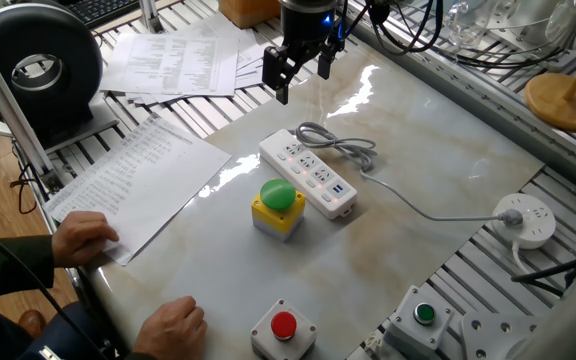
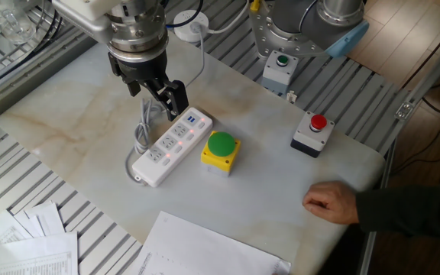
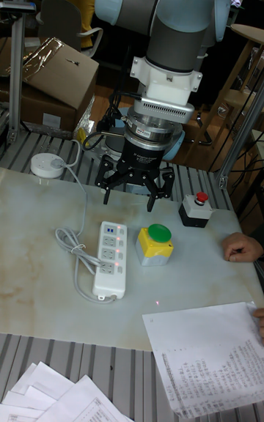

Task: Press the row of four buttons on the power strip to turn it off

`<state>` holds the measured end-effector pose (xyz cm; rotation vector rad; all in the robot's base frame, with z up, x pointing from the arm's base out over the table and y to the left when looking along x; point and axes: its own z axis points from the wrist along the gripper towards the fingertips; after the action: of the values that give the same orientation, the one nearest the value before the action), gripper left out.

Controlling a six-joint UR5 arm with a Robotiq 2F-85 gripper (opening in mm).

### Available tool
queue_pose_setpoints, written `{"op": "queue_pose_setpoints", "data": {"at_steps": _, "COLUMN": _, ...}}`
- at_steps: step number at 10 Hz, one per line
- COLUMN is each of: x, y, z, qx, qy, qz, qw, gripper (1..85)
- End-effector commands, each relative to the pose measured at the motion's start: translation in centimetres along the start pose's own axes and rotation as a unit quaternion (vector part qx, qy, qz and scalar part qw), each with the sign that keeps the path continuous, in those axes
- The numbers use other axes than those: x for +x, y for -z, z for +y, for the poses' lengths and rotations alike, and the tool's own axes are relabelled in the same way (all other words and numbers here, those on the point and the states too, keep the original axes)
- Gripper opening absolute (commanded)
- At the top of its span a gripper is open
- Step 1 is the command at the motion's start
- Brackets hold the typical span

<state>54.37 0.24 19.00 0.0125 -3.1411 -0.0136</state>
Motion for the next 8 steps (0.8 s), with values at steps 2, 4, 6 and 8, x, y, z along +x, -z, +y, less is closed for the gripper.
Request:
{"op": "queue_pose_setpoints", "data": {"at_steps": 2, "x": -5.2, "y": 0.8, "z": -3.8, "qx": 0.087, "qy": 0.044, "qz": -0.098, "qw": 0.9904, "gripper": 1.0}}
{"op": "queue_pose_setpoints", "data": {"at_steps": 4, "x": -5.2, "y": 0.8, "z": -3.8, "qx": 0.089, "qy": 0.043, "qz": -0.099, "qw": 0.9902, "gripper": 1.0}}
{"op": "queue_pose_setpoints", "data": {"at_steps": 6, "x": -5.1, "y": 0.8, "z": -3.8, "qx": 0.089, "qy": 0.044, "qz": -0.095, "qw": 0.9905, "gripper": 1.0}}
{"op": "queue_pose_setpoints", "data": {"at_steps": 8, "x": -3.5, "y": 0.2, "z": -3.1, "qx": 0.072, "qy": 0.051, "qz": -0.065, "qw": 0.9940, "gripper": 1.0}}
